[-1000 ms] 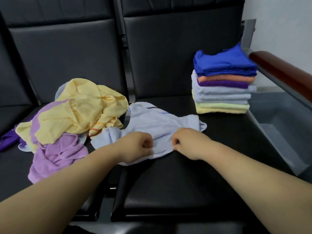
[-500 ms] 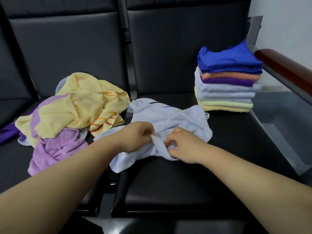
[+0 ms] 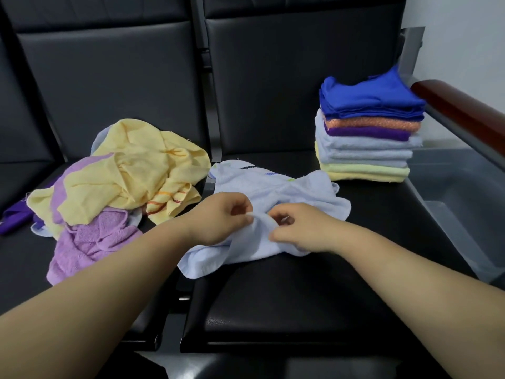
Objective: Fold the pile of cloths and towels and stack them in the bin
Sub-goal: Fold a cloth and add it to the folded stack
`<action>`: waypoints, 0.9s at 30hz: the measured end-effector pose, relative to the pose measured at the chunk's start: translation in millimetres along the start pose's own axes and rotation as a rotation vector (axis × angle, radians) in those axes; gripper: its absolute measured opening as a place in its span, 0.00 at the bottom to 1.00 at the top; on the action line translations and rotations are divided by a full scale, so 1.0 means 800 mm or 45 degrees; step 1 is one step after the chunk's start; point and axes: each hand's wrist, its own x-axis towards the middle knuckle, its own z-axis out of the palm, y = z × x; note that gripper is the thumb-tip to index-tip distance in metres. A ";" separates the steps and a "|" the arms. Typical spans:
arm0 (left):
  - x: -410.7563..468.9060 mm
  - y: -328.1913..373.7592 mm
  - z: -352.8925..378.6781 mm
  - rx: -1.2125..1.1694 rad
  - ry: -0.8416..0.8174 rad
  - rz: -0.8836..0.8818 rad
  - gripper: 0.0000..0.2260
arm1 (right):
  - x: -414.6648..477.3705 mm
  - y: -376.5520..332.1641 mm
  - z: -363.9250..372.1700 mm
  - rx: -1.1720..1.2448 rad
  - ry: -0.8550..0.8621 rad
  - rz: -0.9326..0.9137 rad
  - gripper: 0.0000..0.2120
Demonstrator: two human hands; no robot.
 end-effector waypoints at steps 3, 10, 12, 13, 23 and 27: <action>0.003 0.008 0.000 -0.288 0.133 0.002 0.05 | 0.000 0.001 0.007 -0.100 0.024 -0.058 0.10; -0.006 0.007 0.010 -0.381 -0.301 -0.214 0.18 | -0.005 -0.001 -0.030 0.675 0.051 0.143 0.07; -0.007 0.008 0.016 -0.158 -0.316 -0.181 0.16 | -0.004 0.006 -0.036 0.882 0.041 0.091 0.15; -0.008 0.008 0.016 -0.191 -0.300 -0.165 0.17 | -0.004 0.008 -0.039 0.941 0.022 0.070 0.20; -0.009 0.019 0.007 -0.514 -0.143 -0.129 0.16 | -0.006 0.010 -0.048 1.049 0.009 0.128 0.15; -0.012 0.023 0.008 -0.532 -0.213 -0.166 0.24 | -0.007 0.006 -0.046 1.151 -0.030 0.104 0.17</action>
